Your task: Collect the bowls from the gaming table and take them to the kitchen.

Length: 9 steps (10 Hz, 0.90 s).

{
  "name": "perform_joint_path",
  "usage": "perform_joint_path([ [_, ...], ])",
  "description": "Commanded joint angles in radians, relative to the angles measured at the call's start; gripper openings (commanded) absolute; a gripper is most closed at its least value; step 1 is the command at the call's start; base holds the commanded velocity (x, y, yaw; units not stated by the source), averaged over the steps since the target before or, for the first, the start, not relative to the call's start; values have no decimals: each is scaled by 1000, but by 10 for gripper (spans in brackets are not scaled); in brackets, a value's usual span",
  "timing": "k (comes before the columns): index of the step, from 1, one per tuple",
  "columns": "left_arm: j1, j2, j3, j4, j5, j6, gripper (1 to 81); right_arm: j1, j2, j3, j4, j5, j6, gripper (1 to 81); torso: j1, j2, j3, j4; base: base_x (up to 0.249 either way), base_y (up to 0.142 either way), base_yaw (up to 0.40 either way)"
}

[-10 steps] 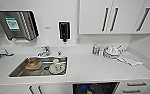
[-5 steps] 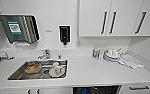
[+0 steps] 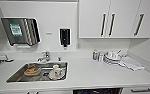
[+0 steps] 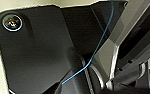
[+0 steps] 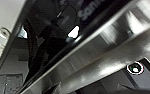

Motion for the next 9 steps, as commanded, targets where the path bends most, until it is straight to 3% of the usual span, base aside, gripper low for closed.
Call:
perform_joint_path([
  [1,-10,-5,6,3,52,1,811,229,-55,80,88,5,29,811,-1,1,0,0,0,0,0],
  [2,-7,-8,6,3,52,1,811,280,-91,163,98,20,30,811,5,-8,0,0,0,0,0],
  [5,-7,-7,6,5,52,1,811,387,-311,575,80,201,12,811,5,-8,0,0,0,0,0],
  [6,-7,-2,6,8,50,1,811,371,-360,670,24,276,10,811,5,-8,0,0,0,0,0],
  [7,-9,2,6,13,50,3,811,336,-386,738,-81,321,12,811,5,-8,0,0,0,0,0],
  [8,-12,4,6,13,50,1,811,290,-377,750,-164,313,12,811,5,-8,0,0,0,0,0],
  [9,-12,2,5,5,44,1,811,199,-337,673,-269,261,-21,811,5,-8,0,0,0,0,0],
])
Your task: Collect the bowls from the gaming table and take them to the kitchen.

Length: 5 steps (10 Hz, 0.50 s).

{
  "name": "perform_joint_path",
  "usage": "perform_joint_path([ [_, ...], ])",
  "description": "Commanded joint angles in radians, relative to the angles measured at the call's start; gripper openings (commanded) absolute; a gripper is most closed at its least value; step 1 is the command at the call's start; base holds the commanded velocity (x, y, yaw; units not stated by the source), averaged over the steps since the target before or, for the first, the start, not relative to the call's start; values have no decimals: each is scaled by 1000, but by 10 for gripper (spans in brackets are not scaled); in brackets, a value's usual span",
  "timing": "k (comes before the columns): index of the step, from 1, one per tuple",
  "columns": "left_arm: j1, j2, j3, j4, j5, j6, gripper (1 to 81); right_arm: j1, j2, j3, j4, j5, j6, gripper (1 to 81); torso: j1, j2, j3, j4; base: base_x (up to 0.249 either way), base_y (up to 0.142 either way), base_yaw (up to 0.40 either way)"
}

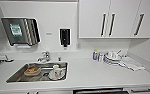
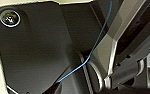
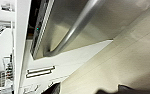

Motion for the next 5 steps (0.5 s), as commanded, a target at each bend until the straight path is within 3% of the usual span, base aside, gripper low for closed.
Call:
perform_joint_path([
  [1,-25,-9,6,3,32,0,811,-64,-57,16,-407,-2,-57,811,0,0,0,0,0,0,0],
  [3,-25,-15,5,5,-57,0,811,-222,53,-228,-575,-24,-58,811,0,0,0,0,0,0,0],
  [5,-26,-17,-15,8,-149,0,811,-327,115,-353,-698,-15,-60,811,0,0,0,0,0,0,0],
])
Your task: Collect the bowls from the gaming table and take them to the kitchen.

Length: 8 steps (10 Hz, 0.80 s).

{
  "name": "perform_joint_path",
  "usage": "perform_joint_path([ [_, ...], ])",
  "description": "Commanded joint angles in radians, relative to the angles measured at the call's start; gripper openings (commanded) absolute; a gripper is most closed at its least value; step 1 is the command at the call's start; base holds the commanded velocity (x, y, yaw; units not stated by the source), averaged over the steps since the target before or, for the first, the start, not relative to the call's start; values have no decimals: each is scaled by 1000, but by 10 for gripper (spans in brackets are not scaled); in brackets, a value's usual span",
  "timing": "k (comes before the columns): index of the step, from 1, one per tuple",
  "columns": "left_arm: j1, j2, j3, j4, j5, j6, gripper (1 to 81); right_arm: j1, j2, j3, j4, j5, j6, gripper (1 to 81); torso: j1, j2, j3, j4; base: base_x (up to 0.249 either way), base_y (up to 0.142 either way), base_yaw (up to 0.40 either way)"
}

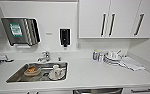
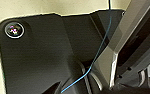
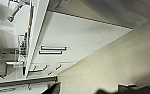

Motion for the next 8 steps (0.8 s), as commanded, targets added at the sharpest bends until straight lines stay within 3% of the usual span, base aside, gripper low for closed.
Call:
perform_joint_path([
  [1,-30,-6,-39,5,-70,-1,811,-272,145,-539,-521,-30,-39,811,0,0,0,0,0,0,0],
  [8,-80,-10,-53,5,-65,-3,811,-377,250,-794,-517,-28,-39,811,0,0,0,0,0,0,0],
])
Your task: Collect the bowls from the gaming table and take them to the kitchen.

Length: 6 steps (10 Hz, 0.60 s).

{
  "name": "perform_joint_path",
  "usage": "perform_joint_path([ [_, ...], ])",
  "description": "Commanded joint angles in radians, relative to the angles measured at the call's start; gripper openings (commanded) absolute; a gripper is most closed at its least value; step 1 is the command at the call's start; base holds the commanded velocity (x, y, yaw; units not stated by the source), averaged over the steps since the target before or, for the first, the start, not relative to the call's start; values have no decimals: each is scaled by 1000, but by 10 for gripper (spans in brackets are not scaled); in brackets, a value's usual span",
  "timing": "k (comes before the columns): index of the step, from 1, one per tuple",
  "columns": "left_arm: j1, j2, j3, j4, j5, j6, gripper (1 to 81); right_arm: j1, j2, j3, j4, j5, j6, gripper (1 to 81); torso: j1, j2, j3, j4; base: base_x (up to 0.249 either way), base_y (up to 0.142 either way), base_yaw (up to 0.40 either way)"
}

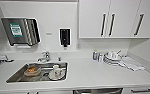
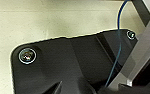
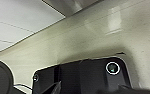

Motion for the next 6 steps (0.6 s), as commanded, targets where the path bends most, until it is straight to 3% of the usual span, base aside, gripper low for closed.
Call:
perform_joint_path([
  [1,-52,-13,1,5,70,-4,811,-79,108,-209,-148,-4,-8,811,0,0,0,0,0,0,0],
  [3,-57,-5,10,4,128,-8,811,-132,121,-232,-148,71,-6,811,0,0,0,0,0,0,0],
  [5,-61,2,27,2,178,-59,811,-151,151,-282,-157,77,-14,811,0,0,0,0,0,0,0],
  [6,-61,-2,42,4,180,-59,811,-155,168,-308,-155,79,-14,811,0,0,1,0,0,0,0],
])
